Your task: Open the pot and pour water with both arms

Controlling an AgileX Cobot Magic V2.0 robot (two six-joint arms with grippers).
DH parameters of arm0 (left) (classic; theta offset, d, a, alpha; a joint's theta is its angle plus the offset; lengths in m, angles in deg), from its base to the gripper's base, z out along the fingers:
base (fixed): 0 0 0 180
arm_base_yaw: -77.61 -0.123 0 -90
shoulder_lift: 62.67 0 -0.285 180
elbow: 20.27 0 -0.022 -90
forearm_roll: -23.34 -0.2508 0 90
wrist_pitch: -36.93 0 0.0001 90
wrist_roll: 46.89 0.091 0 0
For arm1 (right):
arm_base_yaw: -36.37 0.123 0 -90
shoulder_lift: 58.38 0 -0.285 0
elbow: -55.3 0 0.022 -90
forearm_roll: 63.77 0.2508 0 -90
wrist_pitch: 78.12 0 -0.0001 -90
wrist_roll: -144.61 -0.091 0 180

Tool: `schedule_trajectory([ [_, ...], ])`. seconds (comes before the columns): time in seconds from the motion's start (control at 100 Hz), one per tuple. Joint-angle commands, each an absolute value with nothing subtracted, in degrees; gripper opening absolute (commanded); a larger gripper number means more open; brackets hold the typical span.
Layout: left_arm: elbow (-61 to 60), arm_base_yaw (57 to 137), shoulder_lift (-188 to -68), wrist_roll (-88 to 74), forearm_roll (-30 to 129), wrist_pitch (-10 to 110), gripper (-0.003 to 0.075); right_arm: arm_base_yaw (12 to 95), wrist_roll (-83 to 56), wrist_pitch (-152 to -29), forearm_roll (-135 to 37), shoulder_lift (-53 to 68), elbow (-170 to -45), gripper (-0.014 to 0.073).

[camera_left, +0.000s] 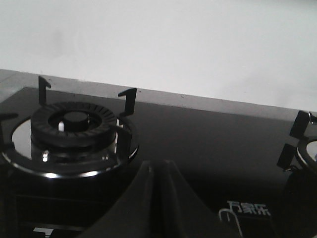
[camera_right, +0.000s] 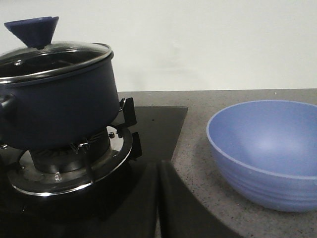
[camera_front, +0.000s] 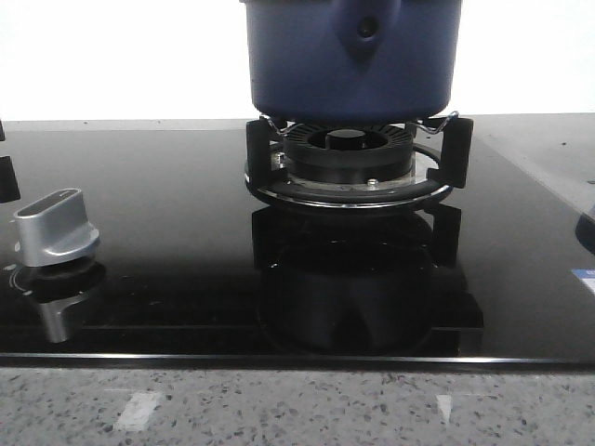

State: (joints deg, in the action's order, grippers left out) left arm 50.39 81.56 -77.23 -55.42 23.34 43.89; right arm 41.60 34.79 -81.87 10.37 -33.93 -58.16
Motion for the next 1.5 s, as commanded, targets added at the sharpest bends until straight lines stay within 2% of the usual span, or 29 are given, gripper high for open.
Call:
schedule_trajectory([
  [0.0, 52.50, 82.00, -73.59, -56.12, 24.42, 38.91, -0.0020, 41.67, 35.36, -80.34, 10.82, -33.58, -59.75, -0.0046],
  [0.18, 59.06, 81.87, -68.59, -55.06, 26.79, 37.56, -0.0020, 41.67, 35.36, -80.34, 10.82, -33.58, -59.75, -0.0046],
  [0.5, 58.84, 81.33, -68.59, -51.26, 27.50, 43.07, -0.0020, 41.67, 35.36, -80.34, 10.82, -33.58, -59.75, -0.0046],
  [1.391, 58.83, 81.33, -68.69, -51.26, 27.50, 42.81, -0.0020, 41.67, 35.22, -79.57, 8.92, -33.58, -59.64, -0.0046],
  [1.441, 58.83, 81.33, -68.69, -51.26, 27.50, 42.81, -0.0020, 41.55, 30.75, -78.68, 3.97, -33.81, -59.64, -0.0046],
  [1.491, 58.83, 81.33, -68.69, -51.26, 27.50, 42.81, -0.0020, 41.56, 17.87, -76.86, -6.65, -34.05, -59.54, -0.0046],
])
